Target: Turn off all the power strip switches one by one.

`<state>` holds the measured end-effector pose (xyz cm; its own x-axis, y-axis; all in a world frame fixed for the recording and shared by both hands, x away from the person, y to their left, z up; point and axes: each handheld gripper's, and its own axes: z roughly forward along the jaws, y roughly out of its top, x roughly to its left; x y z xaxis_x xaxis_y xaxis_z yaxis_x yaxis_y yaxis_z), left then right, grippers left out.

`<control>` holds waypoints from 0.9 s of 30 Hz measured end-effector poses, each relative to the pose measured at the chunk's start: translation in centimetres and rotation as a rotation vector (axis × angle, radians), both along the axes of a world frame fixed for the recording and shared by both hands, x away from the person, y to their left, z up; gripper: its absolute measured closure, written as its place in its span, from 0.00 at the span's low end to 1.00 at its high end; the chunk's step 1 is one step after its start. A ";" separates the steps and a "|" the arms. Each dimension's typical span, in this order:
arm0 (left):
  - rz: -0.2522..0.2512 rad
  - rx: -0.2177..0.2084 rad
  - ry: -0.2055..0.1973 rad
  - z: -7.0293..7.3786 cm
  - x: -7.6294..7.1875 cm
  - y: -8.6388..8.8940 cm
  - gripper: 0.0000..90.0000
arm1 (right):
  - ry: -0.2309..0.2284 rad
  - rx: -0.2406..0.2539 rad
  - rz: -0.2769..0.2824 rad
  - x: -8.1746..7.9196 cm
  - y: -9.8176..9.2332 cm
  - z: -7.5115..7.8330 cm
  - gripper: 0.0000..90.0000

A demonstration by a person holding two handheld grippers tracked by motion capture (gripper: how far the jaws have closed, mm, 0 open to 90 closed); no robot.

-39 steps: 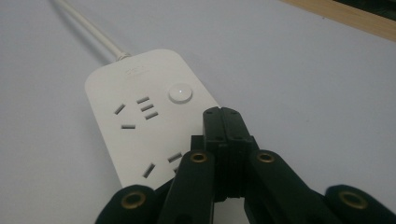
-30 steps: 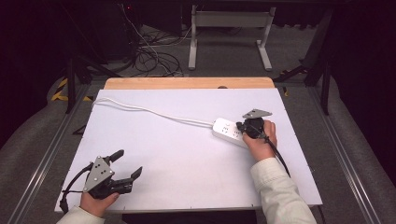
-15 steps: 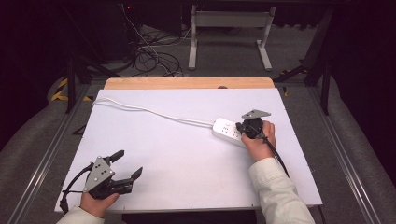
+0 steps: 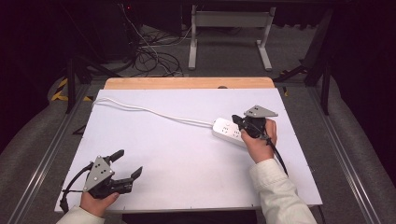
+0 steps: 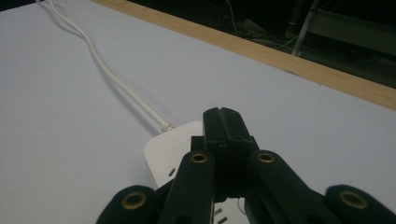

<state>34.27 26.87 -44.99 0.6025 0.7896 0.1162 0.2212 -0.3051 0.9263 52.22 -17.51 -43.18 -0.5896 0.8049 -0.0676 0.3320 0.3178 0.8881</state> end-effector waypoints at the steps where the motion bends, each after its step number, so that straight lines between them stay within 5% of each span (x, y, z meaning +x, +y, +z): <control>1: 0.001 0.000 -0.002 0.0 0.0 0.0 0.20 | -0.001 0.002 0.003 0.0 0.0 0.0 1.00; 11: 0.002 0.000 -0.001 0.0 0.1 0.0 0.20 | 0.009 0.012 0.019 0.6 0.1 0.0 1.00; 19: 0.002 -0.004 0.000 0.0 0.1 0.0 0.20 | 0.054 -0.047 0.039 2.3 1.7 -0.7 1.00; 23: 0.001 -0.004 0.000 0.0 0.1 0.0 0.20 | 0.092 -0.003 0.030 2.9 1.8 -1.2 1.00; 27: 0.001 0.000 -0.003 0.0 0.1 0.1 0.20 | 0.109 -0.015 0.006 3.3 1.8 -1.6 1.00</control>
